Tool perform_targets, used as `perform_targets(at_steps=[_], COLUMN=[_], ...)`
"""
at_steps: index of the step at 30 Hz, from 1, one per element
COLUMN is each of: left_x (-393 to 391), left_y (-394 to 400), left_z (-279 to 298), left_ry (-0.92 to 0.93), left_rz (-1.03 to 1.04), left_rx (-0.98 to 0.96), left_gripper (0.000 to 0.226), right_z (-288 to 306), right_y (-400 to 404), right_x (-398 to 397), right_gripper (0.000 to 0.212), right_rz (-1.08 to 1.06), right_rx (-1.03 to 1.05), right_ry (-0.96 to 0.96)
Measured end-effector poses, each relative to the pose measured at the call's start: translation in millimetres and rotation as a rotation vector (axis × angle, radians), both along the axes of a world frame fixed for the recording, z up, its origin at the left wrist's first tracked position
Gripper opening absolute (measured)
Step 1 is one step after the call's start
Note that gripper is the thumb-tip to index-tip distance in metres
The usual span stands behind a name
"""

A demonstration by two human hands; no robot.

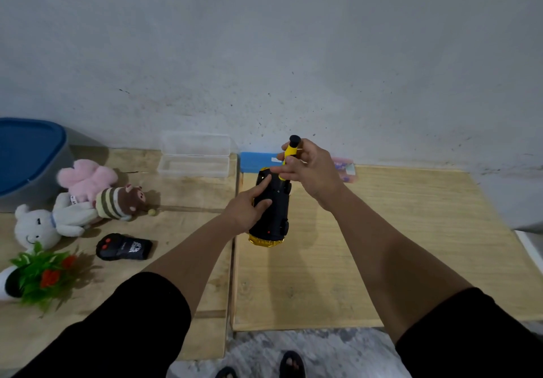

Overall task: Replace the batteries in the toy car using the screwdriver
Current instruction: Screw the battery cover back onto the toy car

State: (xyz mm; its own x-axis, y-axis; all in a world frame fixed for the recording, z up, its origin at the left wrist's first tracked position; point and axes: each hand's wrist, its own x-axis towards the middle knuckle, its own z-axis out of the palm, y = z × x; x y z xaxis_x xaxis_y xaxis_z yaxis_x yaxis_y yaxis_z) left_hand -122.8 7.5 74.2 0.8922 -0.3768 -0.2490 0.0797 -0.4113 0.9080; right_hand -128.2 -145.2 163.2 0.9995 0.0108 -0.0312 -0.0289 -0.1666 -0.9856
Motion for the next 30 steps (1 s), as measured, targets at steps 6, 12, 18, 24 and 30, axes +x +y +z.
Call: perform_targets(at_steps=[6, 12, 18, 24, 30], left_x=[0.9, 6.2, 7.9, 6.9, 9.7], left_y=[-1.8, 6.9, 9.6, 10.2, 10.4], left_z=[-2.6, -7.2, -6.6, -7.9, -5.9], left_ry=[0.012, 0.033, 0.033, 0.018, 0.018], left_rz=[-0.012, 0.021, 0.008, -0.007, -0.011], left_rx=[0.001, 0.007, -0.015, -0.046, -0.036], left_gripper=[0.053, 0.056, 0.056, 0.057, 0.057], right_z=[1.1, -2.9, -4.8, -1.0, -1.5], right_y=[6.9, 7.1, 11.4, 10.6, 9.2], right_x=[-1.5, 2.0, 3.0, 5.7, 5.1], right_gripper=[0.033, 0.013, 0.028, 0.017, 0.019], right_rz=[0.02, -0.007, 0.035, -0.053, 0.02], right_rx=[0.009, 0.026, 0.068, 0.085, 0.102], right_ry=[-0.026, 0.008, -0.012, 0.023, 0.029])
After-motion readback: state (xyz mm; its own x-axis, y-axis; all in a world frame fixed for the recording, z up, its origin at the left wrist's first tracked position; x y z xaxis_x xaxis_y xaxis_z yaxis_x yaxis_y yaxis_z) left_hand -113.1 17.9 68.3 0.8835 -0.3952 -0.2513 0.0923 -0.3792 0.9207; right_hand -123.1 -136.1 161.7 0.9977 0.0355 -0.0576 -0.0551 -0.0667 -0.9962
